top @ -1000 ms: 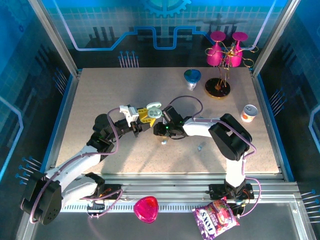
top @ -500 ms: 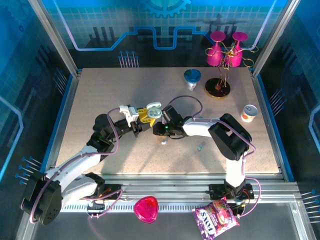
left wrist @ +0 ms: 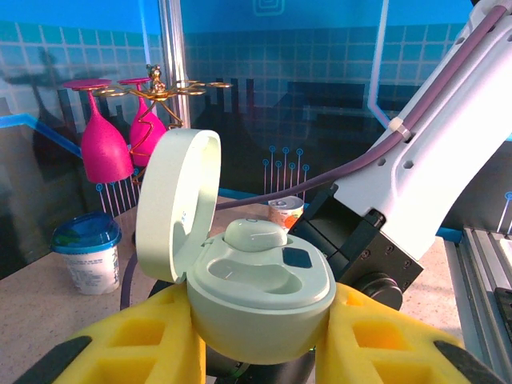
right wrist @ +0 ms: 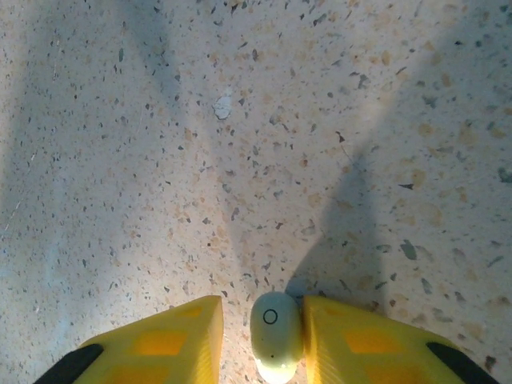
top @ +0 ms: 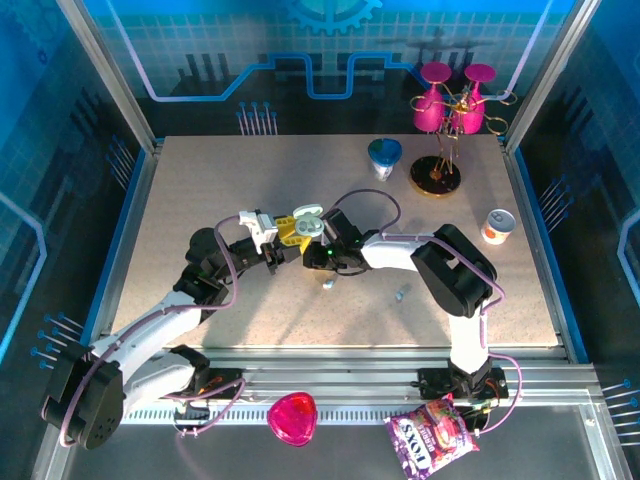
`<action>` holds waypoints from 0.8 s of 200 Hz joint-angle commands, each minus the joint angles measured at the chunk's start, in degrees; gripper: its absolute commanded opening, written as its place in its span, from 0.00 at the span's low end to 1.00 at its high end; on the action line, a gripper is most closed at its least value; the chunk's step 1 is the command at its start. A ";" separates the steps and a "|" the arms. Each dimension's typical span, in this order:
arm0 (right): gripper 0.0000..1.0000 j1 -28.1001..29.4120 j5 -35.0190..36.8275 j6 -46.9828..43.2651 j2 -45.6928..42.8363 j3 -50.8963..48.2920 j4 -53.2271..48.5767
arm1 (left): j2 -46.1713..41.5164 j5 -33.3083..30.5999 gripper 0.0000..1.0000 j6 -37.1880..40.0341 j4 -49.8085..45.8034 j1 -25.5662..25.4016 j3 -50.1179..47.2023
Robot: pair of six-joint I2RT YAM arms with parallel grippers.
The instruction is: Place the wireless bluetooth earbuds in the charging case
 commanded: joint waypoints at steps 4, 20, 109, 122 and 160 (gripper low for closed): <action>0.27 -0.42 -0.21 -0.96 1.29 1.26 -1.79 | -0.07 -0.07 0.25 1.56 1.91 0.31 -0.48; 0.24 -0.43 0.08 -1.08 1.30 1.08 -1.97 | -0.11 -0.08 0.25 1.54 1.99 0.27 -0.63; 0.18 -0.76 1.74 -1.34 -3.67 -1.84 -1.25 | -0.03 -0.68 0.25 1.60 2.29 0.26 -0.92; 0.18 -1.22 2.29 -1.34 -5.80 -3.04 -1.18 | 0.17 -0.77 0.25 1.61 2.42 0.26 -0.92; 0.18 -3.20 4.67 -1.49 -14.39 -8.15 -1.43 | 0.96 -0.87 0.25 1.43 2.93 0.27 -0.83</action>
